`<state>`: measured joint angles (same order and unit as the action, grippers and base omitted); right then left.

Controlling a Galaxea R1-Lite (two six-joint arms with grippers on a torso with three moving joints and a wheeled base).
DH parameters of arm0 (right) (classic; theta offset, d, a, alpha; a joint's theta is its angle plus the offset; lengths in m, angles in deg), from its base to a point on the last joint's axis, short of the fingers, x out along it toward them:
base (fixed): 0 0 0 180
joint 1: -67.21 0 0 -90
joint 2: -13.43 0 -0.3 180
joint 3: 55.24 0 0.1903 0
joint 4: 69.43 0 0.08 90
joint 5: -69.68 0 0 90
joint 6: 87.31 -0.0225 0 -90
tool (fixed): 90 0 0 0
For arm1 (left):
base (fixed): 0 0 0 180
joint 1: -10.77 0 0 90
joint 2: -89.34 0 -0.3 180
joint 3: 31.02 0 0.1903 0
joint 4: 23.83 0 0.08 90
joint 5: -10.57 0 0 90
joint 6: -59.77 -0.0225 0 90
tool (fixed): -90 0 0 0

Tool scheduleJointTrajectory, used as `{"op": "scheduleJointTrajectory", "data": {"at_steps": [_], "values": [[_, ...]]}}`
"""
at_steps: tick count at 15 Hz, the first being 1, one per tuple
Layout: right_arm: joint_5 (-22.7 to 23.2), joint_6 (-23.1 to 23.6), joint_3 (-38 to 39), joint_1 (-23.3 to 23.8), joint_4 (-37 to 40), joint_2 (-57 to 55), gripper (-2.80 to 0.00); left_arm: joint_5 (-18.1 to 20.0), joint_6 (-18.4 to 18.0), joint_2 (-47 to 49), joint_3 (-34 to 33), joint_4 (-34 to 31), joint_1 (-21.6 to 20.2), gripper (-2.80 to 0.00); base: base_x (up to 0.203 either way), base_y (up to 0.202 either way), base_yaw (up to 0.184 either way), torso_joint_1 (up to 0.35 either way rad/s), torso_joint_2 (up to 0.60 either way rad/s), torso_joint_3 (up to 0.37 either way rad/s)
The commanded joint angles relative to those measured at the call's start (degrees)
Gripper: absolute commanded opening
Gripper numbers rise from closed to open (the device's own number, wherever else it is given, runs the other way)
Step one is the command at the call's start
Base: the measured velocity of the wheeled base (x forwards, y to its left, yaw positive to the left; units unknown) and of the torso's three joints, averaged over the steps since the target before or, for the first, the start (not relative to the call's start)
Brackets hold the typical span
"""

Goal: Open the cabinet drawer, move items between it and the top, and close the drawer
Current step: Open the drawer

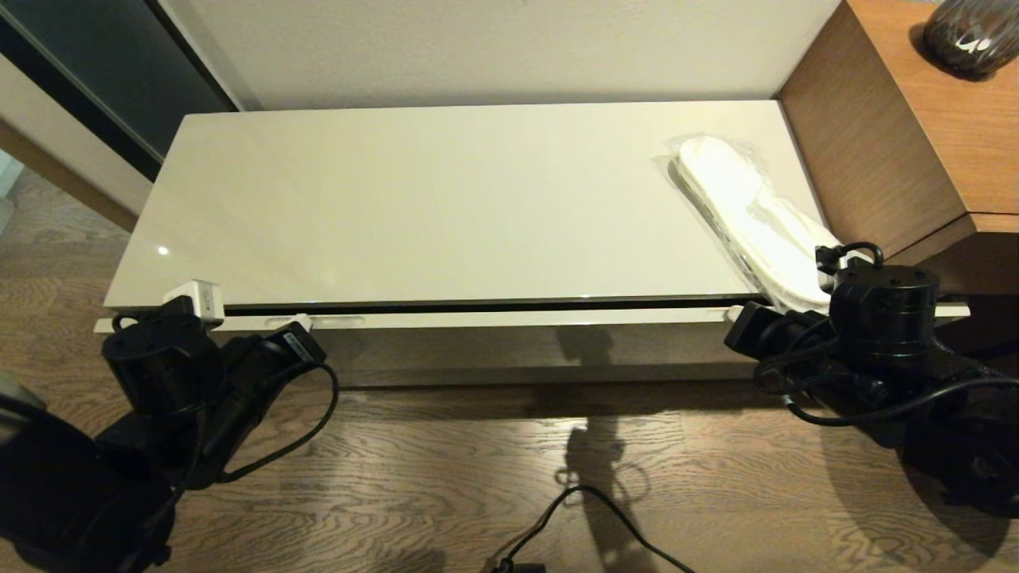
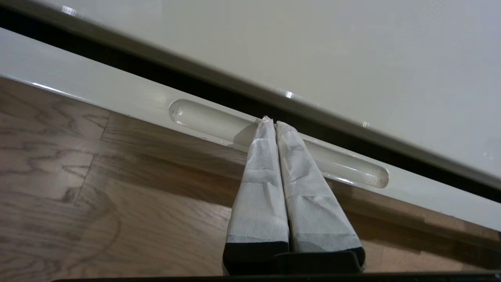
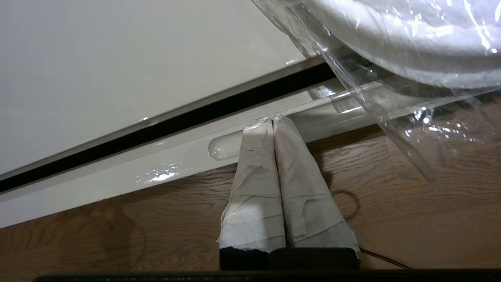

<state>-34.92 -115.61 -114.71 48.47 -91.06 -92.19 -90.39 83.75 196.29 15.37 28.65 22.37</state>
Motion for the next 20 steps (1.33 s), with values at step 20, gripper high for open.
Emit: {"op": "scheduleJointTrajectory", "data": {"at_steps": [20], "values": [[0.6,-0.58,16.85,-0.16,22.77,32.74,-2.8,-2.18,6.32,-9.48,-23.03,-2.5,9.63,-2.8,0.0,0.0,0.0,0.0,0.0,0.0]]}}
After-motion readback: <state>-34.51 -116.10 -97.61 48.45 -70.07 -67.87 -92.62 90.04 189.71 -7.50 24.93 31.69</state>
